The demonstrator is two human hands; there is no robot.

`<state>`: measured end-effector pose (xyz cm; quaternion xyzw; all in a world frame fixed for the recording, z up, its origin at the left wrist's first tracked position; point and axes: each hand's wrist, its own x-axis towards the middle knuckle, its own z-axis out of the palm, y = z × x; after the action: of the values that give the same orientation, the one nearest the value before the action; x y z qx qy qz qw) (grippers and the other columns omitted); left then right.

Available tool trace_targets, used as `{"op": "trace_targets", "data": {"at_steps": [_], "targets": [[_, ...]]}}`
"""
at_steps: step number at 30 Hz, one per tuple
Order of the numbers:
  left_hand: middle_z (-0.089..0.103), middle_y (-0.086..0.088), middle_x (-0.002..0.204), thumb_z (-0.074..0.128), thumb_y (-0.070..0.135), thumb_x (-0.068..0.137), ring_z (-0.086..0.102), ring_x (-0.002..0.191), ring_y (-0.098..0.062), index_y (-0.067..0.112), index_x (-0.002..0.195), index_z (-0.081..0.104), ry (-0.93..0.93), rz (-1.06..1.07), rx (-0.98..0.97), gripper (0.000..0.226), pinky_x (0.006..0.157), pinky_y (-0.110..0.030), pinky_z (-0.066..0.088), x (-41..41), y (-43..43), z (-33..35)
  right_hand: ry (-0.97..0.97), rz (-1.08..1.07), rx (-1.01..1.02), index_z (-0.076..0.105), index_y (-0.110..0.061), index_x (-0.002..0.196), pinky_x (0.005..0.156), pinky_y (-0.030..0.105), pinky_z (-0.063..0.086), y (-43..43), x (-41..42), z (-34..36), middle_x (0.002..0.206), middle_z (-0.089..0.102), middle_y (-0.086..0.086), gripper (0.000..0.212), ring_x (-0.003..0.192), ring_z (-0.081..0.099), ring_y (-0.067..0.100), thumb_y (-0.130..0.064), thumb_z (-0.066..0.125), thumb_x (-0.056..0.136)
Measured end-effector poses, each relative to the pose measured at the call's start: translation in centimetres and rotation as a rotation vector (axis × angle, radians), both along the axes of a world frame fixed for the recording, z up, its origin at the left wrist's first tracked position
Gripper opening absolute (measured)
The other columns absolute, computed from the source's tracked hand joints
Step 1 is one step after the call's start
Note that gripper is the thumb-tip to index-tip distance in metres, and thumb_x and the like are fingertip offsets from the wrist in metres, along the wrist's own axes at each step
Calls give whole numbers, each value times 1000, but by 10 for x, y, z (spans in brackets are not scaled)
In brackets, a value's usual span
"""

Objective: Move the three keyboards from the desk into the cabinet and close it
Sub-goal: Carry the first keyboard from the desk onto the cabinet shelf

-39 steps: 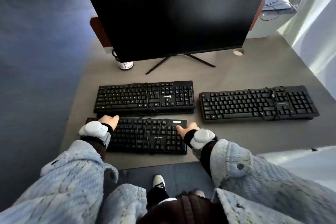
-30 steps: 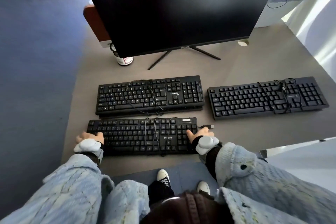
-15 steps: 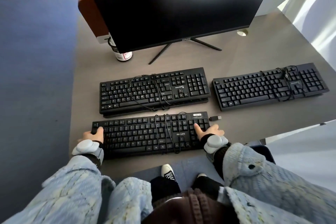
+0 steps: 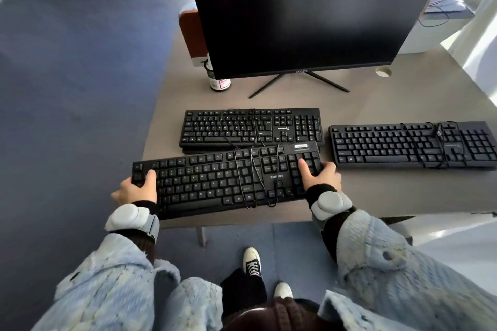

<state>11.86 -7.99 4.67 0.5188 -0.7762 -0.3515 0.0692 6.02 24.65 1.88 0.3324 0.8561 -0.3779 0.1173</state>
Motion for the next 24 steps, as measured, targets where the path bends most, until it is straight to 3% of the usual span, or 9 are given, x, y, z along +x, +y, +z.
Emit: {"op": "trace_targets", "data": {"at_steps": [6,12,19,24], "targets": [[57,-30,118,51,44,86,54,109,-43,5,110,65,20,49,-58,48,91,-43,44,63,1,25,192,28,-60,42,-15,132,101,44,37,-17,12,34,130,45,16,74,119,47,34,-61,56,76],[53,-29,121,52,45,86,50,114,-41,3,107,63,94,190,-20,49,99,-45,43,114,-32,40,285,167,-64,42,-16,135,102,42,37,-71,19,64,132,43,15,77,122,46,33,-63,55,76],[44,-28,130,54,47,85,50,114,-44,1,119,55,149,366,-32,56,99,-45,41,157,-118,76,313,298,-71,41,-15,137,103,47,35,-192,25,87,133,43,17,81,125,43,35,-66,53,75],[52,-27,125,57,47,83,53,111,-41,-1,114,58,214,481,-112,57,95,-44,44,191,-200,108,379,393,-103,42,-14,135,102,48,34,-307,34,111,133,43,18,81,126,42,36,-66,54,74]]}}
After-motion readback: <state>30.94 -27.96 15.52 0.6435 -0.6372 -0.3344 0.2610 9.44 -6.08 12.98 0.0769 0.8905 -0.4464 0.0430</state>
